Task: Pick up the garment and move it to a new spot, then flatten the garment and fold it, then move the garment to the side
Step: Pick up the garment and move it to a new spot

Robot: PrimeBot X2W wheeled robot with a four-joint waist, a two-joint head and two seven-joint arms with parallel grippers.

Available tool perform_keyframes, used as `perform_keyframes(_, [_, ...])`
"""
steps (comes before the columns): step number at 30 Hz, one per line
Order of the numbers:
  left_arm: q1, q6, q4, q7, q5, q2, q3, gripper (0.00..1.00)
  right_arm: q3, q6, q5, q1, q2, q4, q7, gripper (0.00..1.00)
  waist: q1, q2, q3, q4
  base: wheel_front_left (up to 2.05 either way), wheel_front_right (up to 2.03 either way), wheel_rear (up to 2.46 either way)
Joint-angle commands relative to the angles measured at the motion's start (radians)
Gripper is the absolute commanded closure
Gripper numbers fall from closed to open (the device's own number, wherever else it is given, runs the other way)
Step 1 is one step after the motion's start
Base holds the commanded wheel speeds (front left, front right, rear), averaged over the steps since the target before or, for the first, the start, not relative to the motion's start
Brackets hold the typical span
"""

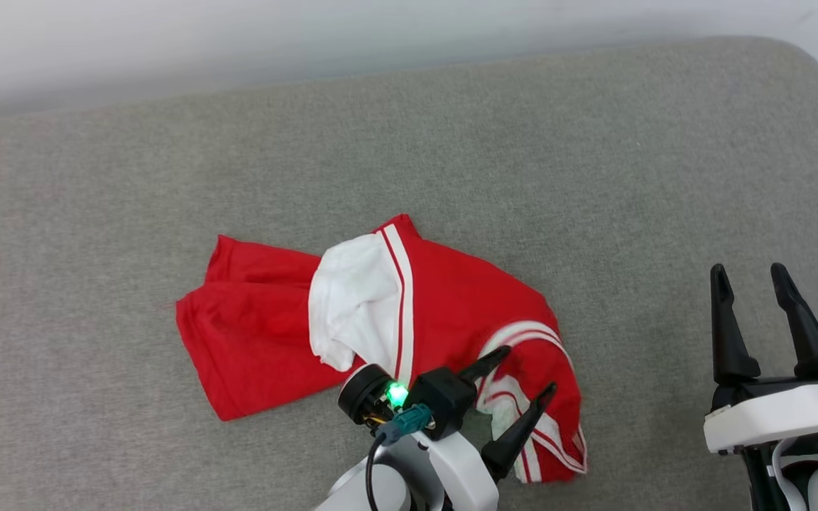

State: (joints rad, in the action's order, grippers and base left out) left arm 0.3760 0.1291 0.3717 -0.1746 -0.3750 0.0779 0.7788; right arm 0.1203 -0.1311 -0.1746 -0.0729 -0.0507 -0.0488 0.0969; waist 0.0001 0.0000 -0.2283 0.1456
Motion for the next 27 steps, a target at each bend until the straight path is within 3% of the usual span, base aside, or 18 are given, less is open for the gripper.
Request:
perform_keyframes(1, [0.012,0.001,0.0,-0.022,0.002,0.0,0.003,0.0,0.001,0.001,0.008,0.0,0.001,0.005,0.0,0.0,-0.0001,0.0,0.034,-0.019,0.0,0.0,0.0])
perform_keyframes(7, [-0.017,-0.05,-0.054,-0.074,-0.008,0.017,-0.063,0.0,0.003,0.001,0.009,0.029,0.001,0.004,-0.019,0.0,-0.0001,0.0,0.113,-0.055,0.0,0.0,0.0])
perform_keyframes(19, [-0.134,-0.227,-0.158,-0.092,-0.035,0.1,-0.307,0.0,0.004,0.001,0.009,0.096,0.001,-0.028,-0.06,0.0,-0.0001,0.0,0.202,-0.116,0.0,0.0,0.0])
perform_keyframes(27, [-0.256,-0.29,-0.217,-0.092,-0.031,0.174,-0.455,0.0,-0.006,0.001,0.001,0.138,0.001,-0.04,-0.071,0.0,-0.0001,0.0,0.236,-0.126,0.0,0.0,0.0])
